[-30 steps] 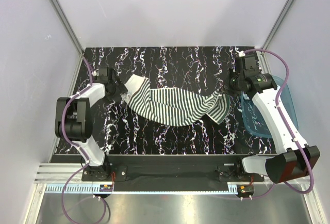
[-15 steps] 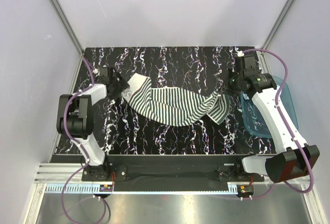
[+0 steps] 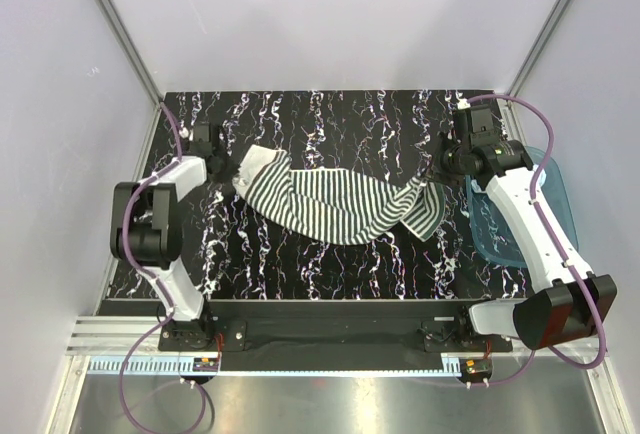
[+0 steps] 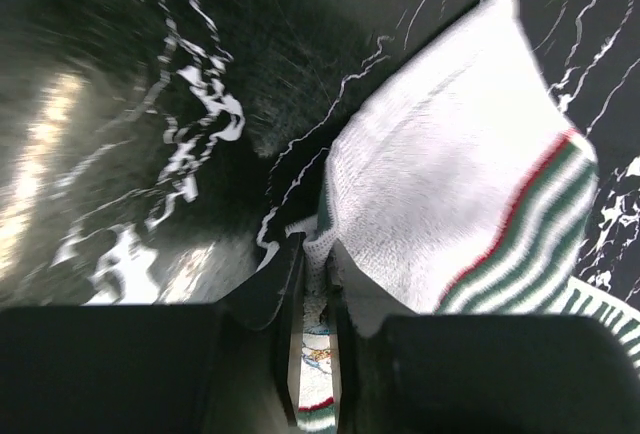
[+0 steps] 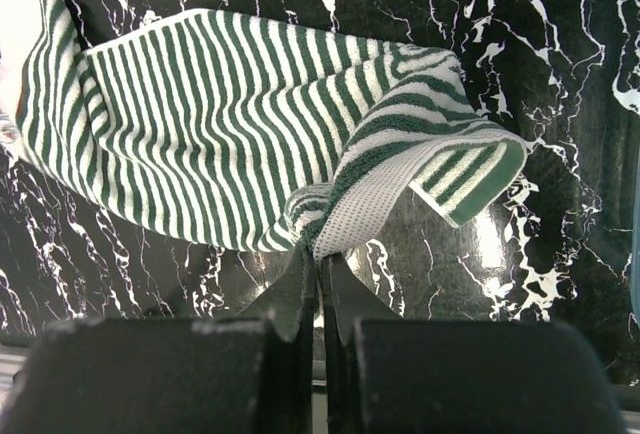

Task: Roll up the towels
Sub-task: Flatten the towel

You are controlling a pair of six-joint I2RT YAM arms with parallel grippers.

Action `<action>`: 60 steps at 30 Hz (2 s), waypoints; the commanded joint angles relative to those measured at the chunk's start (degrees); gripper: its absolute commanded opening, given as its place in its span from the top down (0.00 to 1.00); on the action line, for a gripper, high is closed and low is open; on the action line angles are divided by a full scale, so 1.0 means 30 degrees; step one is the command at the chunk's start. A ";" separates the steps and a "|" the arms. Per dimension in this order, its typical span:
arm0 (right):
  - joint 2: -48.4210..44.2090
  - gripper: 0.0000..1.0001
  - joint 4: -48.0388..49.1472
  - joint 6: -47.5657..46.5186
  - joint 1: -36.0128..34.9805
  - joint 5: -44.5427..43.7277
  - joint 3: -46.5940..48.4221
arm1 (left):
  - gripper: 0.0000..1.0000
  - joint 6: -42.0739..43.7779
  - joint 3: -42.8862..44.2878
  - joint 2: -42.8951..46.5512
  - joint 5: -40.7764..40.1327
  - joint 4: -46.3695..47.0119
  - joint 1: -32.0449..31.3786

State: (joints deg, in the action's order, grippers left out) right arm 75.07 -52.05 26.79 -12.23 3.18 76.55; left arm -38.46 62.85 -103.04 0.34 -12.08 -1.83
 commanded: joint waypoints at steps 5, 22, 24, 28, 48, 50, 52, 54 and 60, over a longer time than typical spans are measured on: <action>-0.0032 1.00 0.0681 -0.0110 0.0063 0.1048 -0.0030 | 0.82 0.3001 0.4359 0.3995 -0.5381 -0.6337 -0.1236; -0.0471 1.00 0.0916 0.0066 0.0092 0.2309 -0.0967 | 0.68 0.6811 2.2507 -0.7377 -0.9958 -2.0374 -0.5627; -0.0588 1.00 0.0857 0.0095 0.0092 0.2309 -0.1026 | 0.66 0.6990 2.6091 -0.9179 -0.9343 -2.1372 -0.5924; -0.0794 1.00 0.0535 -0.0168 0.0092 0.2135 -0.1084 | 0.32 0.6082 2.1694 -0.7563 -0.9137 -1.9626 -0.5896; -0.1527 0.00 -0.1341 0.0709 -0.2955 0.0383 -0.3434 | 0.23 0.4322 1.2473 -0.2416 -0.3716 -1.1971 0.1338; -0.1207 0.00 -0.1165 0.0797 -0.2839 -0.0644 -0.1596 | 0.23 0.4498 1.2711 -0.2856 -0.3543 -1.1883 0.1603; 0.0313 0.00 -0.1515 0.0652 -0.2256 -0.2113 -0.0212 | 0.24 0.4732 1.2741 -0.3559 -0.2987 -1.1649 0.2072; 0.1838 0.00 -0.1197 0.0447 -0.0179 -0.1126 0.0994 | 0.24 0.4821 1.2887 -0.4377 -0.2487 -1.1707 0.2364; 0.4507 0.00 -0.0200 0.0153 0.1498 0.0226 0.2050 | 0.24 0.4909 1.3942 -0.6430 -0.1372 -1.1707 0.2747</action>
State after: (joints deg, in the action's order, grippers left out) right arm 86.11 -53.21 27.83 -7.57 3.27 80.88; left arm -24.86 101.30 -120.53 -7.03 -47.88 6.42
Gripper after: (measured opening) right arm 0.994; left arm 0.761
